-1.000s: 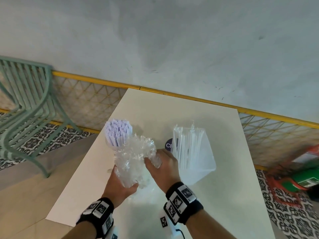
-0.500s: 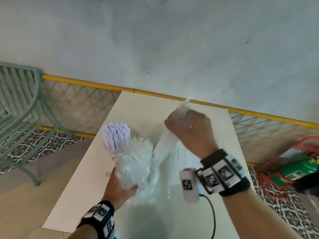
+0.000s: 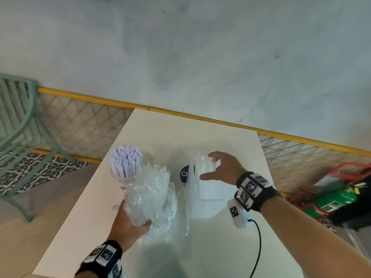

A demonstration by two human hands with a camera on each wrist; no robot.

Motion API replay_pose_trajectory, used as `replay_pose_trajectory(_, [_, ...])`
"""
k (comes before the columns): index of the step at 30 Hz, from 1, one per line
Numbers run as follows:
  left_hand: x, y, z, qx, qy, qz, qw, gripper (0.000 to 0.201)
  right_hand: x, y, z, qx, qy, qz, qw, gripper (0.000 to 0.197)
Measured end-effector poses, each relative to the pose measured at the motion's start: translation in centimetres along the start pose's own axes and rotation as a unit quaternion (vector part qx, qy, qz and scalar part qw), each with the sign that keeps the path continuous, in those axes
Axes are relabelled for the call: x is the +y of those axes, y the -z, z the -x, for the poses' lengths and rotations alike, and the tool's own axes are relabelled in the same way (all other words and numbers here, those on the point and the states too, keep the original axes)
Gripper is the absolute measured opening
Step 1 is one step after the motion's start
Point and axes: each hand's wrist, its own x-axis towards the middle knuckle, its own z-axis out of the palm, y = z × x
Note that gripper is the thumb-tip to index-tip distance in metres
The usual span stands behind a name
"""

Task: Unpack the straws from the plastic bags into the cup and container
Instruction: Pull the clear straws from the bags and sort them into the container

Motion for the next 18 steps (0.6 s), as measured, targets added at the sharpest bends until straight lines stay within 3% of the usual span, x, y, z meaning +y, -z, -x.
replay_pose_trajectory(3, [0.0, 0.1, 0.1, -0.013, 0.002, 0.009, 1.000, 0.077, 0.2, 0.4, -0.4, 0.034, -0.001, -0.019, 0.999, 0.092])
replay_pose_trajectory(5, [-0.3, 0.2, 0.1, -0.011, 0.002, 0.008, 1.000, 0.086, -0.5, 0.7, 0.4, 0.076, 0.038, 0.005, 0.996, 0.071])
replay_pose_trajectory(7, [-0.5, 0.3, -0.1, -0.010, -0.007, 0.003, 1.000, 0.087, -1.9, 0.5, 2.2, 0.109, 0.124, 0.008, 0.986, 0.044])
replay_pose_trajectory(8, [-0.5, 0.4, -0.1, -0.013, -0.012, -0.001, 1.000, 0.087, -2.6, 0.2, 3.5, 0.091, 0.173, -0.004, 0.981, 0.040])
replay_pose_trajectory(10, [-0.6, 0.4, 0.0, -0.013, -0.022, -0.005, 1.000, 0.086, -3.9, -1.6, 6.0, -0.017, 0.236, -0.025, 0.971, 0.043])
replay_pose_trajectory(12, [-0.3, 0.5, 0.0, -0.008, -0.036, -0.005, 0.999, 0.084, -4.5, -4.6, 7.6, -0.126, 0.240, -0.022, 0.962, 0.058])
replay_pose_trajectory(13, [-0.1, 0.4, 0.1, -0.003, -0.045, 0.001, 0.999, 0.082, -4.4, -6.4, 7.9, -0.143, 0.239, -0.014, 0.960, 0.066])
replay_pose_trajectory(15, [0.3, 0.2, 0.3, 0.005, -0.058, 0.022, 0.998, 0.081, -4.2, -9.9, 8.0, -0.117, 0.240, -0.015, 0.964, 0.071])
replay_pose_trajectory(18, [0.8, 0.1, 0.5, 0.001, -0.056, 0.042, 0.998, 0.087, -3.9, -13.8, 7.6, -0.027, 0.243, -0.063, 0.968, 0.056])
